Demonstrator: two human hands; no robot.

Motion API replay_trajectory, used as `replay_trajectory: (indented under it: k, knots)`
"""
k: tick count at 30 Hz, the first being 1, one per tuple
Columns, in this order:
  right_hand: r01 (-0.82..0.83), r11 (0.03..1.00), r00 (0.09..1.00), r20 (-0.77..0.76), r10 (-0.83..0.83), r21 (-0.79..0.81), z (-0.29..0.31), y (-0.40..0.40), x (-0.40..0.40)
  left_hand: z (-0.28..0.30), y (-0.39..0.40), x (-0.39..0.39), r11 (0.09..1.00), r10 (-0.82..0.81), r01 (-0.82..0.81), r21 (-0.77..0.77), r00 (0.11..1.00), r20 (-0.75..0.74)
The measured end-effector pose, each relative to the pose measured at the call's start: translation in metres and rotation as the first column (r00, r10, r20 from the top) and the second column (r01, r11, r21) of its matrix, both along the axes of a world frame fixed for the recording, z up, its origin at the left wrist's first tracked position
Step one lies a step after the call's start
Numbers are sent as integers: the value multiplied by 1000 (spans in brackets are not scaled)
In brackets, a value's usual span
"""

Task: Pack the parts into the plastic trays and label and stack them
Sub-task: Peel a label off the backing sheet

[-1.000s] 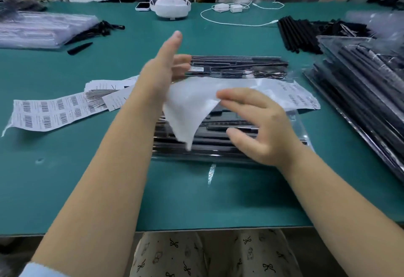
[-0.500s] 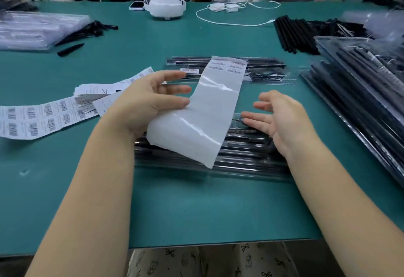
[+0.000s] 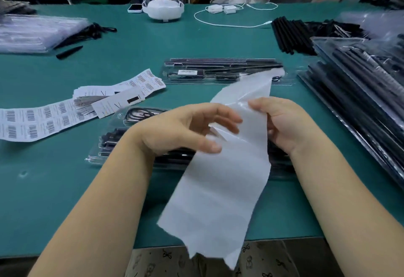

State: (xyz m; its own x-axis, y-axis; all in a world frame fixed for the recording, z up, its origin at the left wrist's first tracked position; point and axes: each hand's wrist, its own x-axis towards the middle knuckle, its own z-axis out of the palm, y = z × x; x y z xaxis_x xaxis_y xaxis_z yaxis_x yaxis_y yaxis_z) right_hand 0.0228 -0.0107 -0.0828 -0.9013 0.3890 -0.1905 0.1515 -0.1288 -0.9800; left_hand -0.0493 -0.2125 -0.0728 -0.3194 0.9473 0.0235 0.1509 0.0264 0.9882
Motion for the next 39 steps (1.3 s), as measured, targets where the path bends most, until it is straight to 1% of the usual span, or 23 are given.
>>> replay_trajectory:
  k: [1, 2, 3, 4, 5, 8, 9, 11, 14, 16, 18, 19, 20, 21, 22, 23, 24, 26, 27, 29, 33, 37, 39]
  knots:
    - [-11, 1000, 1000, -10, 11, -15, 1, -1, 0, 0, 1, -1, 991, 136, -137, -8, 990, -45]
    - [-39, 998, 999, -20, 38, -53, 3, -2, 1, 0, 3, -2, 951, 306, -309, -22, 947, -93]
    - [-78, 994, 997, -32, 76, -76, 2, -1, 1, -1, 5, -4, 883, 462, -469, -30, 877, -131]
    - [-120, 992, 993, -26, 118, -50, 3, -2, 2, -2, 7, -5, 816, 567, -577, -29, 810, -148]
    - [-163, 986, 986, -13, 163, 20, 2, -2, 3, -3, 9, -8, 772, 628, -635, -21, 767, -130]
    - [-296, 929, 955, 40, 294, 222, 2, -7, 7, -6, 11, -10, 714, 699, -700, 8, 714, -42]
    - [-325, 910, 944, 32, 327, 257, 0, -7, 6, -6, 11, -11, 705, 709, -708, 23, 705, -30]
    - [-310, 913, 946, -12, 325, 266, -1, -7, 4, -8, 10, -13, 714, 699, -698, 57, 715, -7]
    - [-214, 958, 970, -72, 231, 191, -3, -4, 0, -6, 8, -11, 779, 628, -627, 36, 777, -41]
    - [-184, 968, 973, -110, 204, 169, -5, -3, 0, -6, 10, -9, 819, 574, -573, 24, 818, -47]
    - [-185, 955, 970, -112, 215, 230, -7, -6, 1, -4, 13, -3, 808, 588, -589, 17, 802, -104]
    - [-193, 942, 967, -109, 230, 274, -7, -8, 1, -5, 15, -1, 770, 628, -638, 20, 752, -202]
    - [-201, 933, 964, -107, 242, 299, -7, -11, 2, -7, 17, -1, 725, 650, -688, 27, 670, -359]
    - [-203, 930, 962, -114, 247, 306, -7, -12, 1, -9, 18, -1, 688, 618, -725, 27, 566, -546]
    - [-202, 934, 963, -116, 245, 294, -7, -13, 1, -9, 18, 0, 670, 556, -742, 30, 474, -683]
    - [-200, 936, 964, -113, 241, 288, -7, -14, 1, -8, 19, 2, 679, 514, -732, 51, 425, -745]
    - [-199, 932, 966, -97, 238, 303, -6, -14, 2, -6, 20, 4, 707, 507, -703, 83, 421, -752]
    - [-206, 899, 971, -34, 237, 387, -7, -14, 2, -4, 22, 6, 760, 522, -629, 160, 447, -726]
    - [-207, 878, 972, -8, 233, 431, -8, -14, 2, -5, 23, 6, 774, 521, -606, 186, 442, -730]
    - [-202, 847, 974, 8, 227, 492, -9, -15, 1, -7, 24, 9, 783, 530, -583, 218, 441, -724]
    - [-180, 834, 974, -22, 224, 521, -6, -15, 3, -11, 26, 13, 802, 542, -549, 235, 503, -673]
    - [-233, 796, 962, 14, 272, 559, -8, -16, 3, -11, 29, 17, 808, 550, -515, 285, 488, -677]
    - [-237, 799, 961, 10, 278, 552, -7, -16, 3, -11, 31, 18, 803, 559, -516, 298, 480, -676]
